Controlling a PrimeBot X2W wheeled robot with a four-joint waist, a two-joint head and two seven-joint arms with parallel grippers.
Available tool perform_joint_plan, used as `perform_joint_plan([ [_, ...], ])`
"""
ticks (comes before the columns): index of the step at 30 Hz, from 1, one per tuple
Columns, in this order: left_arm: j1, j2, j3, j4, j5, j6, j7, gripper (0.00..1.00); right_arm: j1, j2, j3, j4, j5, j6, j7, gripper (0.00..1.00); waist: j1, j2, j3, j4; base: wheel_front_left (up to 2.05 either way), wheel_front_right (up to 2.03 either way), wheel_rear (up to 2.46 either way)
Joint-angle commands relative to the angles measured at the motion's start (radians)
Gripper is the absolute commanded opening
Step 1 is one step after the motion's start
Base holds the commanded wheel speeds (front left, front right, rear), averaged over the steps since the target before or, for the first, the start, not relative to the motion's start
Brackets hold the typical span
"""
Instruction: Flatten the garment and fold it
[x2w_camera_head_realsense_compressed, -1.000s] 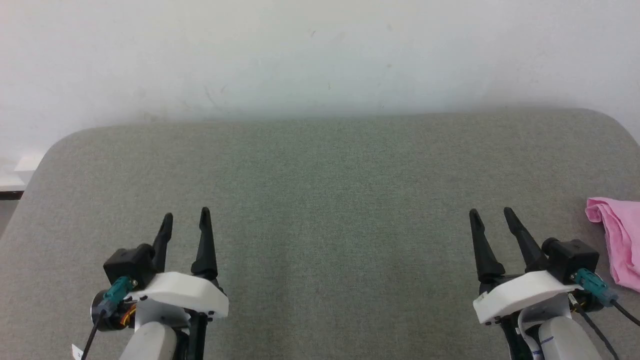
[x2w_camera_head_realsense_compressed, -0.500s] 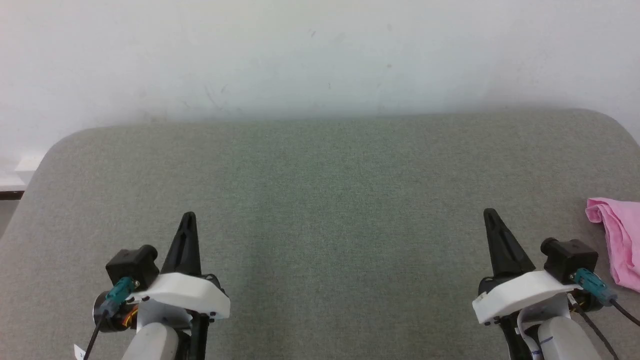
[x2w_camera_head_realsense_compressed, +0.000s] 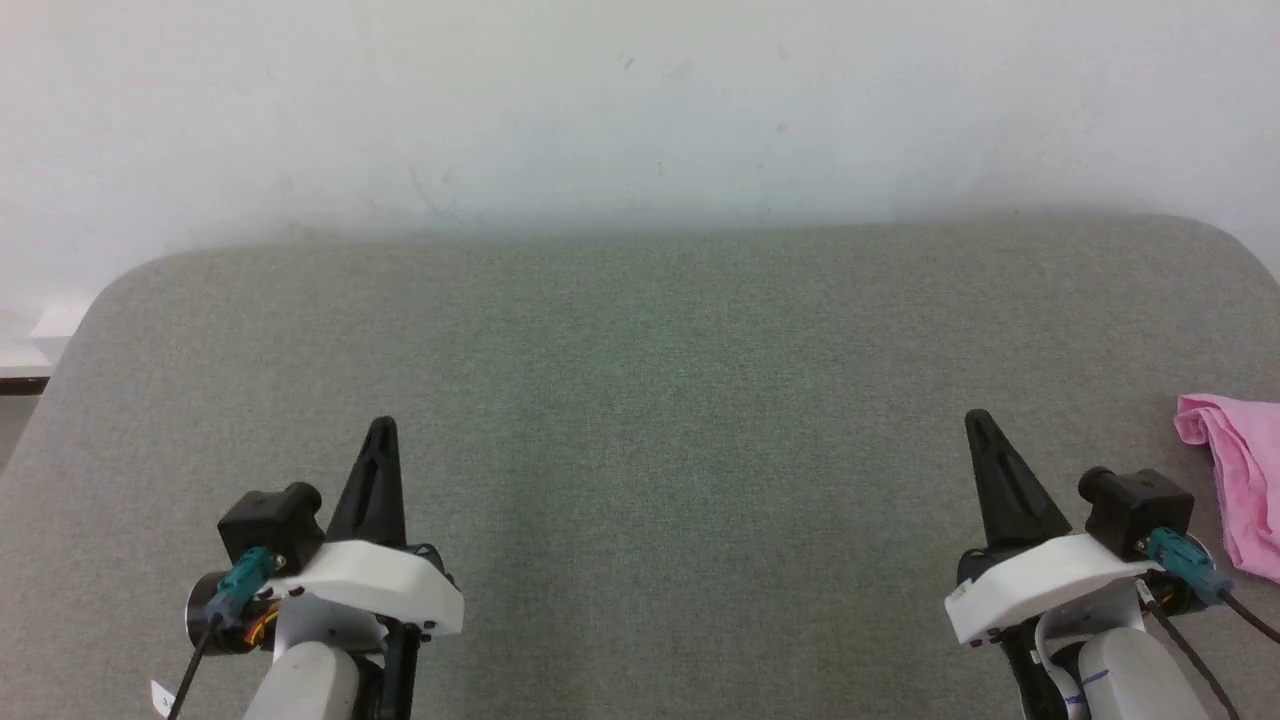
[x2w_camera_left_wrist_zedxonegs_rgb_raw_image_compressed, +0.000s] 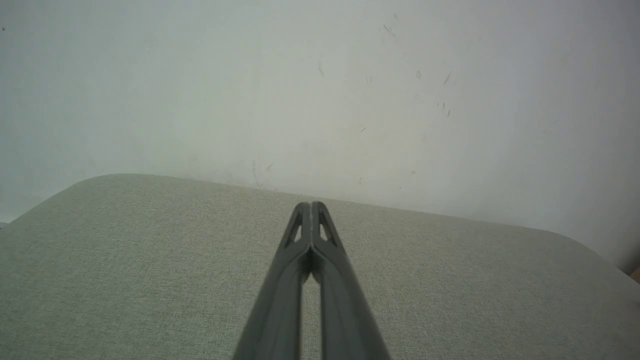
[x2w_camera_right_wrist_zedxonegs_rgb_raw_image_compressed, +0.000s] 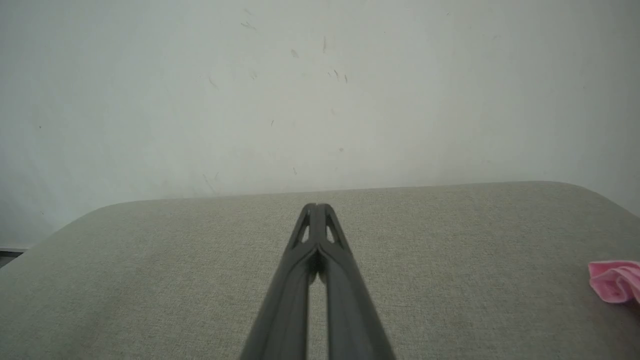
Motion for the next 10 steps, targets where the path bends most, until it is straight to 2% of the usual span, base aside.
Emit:
perform_joint_plan([
  [1,0.019,-0.006,0.008,-0.008,0.016,-0.009,0.005,0.0,0.018,0.001,-0.004,-0.011,-0.01,0.0,0.004,0.0,0.0,-0.0001,0.0,0.0,0.0,0.0,0.0],
  [10,0.029,-0.017,0.023,-0.026,0.05,-0.02,0.022,0.0,0.028,0.001,-0.006,-0.035,-0.028,0.0,0.022,0.0,0.0,-0.0001,0.004,0.002,0.0,0.0,0.0],
])
